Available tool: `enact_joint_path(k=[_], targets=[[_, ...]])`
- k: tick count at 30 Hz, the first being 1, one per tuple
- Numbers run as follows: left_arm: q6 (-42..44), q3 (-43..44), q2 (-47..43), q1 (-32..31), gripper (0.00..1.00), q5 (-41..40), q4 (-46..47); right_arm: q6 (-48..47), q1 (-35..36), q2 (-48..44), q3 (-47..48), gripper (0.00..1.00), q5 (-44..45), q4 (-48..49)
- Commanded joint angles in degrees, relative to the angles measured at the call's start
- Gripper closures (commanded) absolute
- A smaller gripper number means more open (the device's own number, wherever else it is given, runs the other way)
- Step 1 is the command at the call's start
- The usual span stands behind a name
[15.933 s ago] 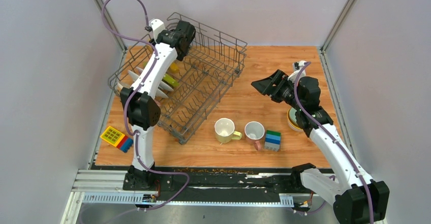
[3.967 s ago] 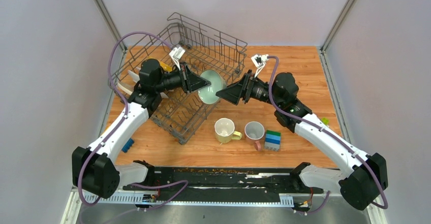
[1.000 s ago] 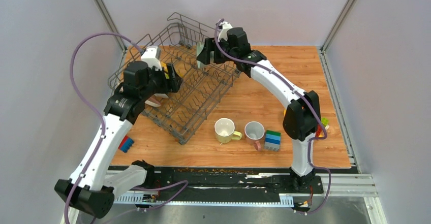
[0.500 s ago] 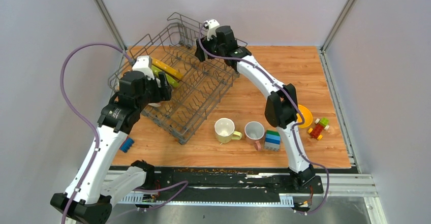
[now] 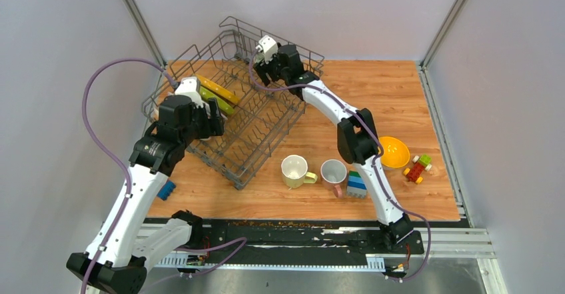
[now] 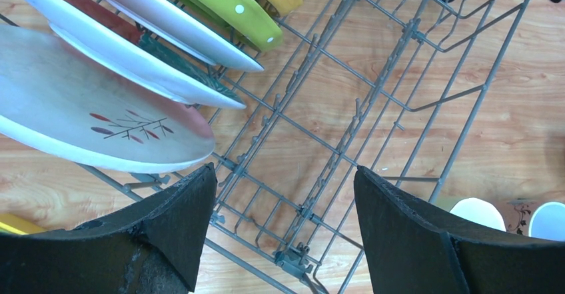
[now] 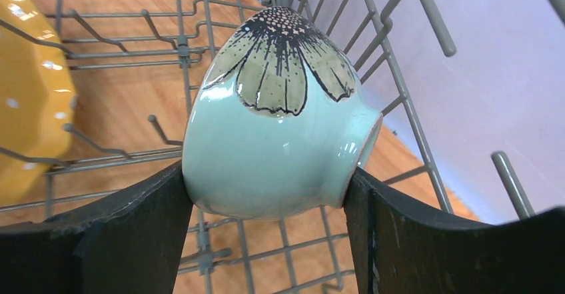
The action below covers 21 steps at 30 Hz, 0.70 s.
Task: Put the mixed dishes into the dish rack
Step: Turn the bowl upside down on the dish rack.
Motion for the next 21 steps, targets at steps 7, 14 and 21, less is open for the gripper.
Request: enact_joint_path(k=[7, 14, 21], targets=[[0.87, 1.54, 0.02, 0.29, 0.18, 0.10, -0.53, -18.42, 0.93, 4.27, 3.06, 0.42, -2.33, 18.00], [1.20, 1.72, -0.36, 0.29, 0.18, -0.48, -1.17, -25.73, 0.84, 4.97, 0.36, 0.36, -6.96, 17.47], [1.29, 1.84, -0.77, 0.29, 0.18, -0.85, -1.66, -27.76, 0.65, 5.36, 2.28, 0.34, -6.53, 15.19]])
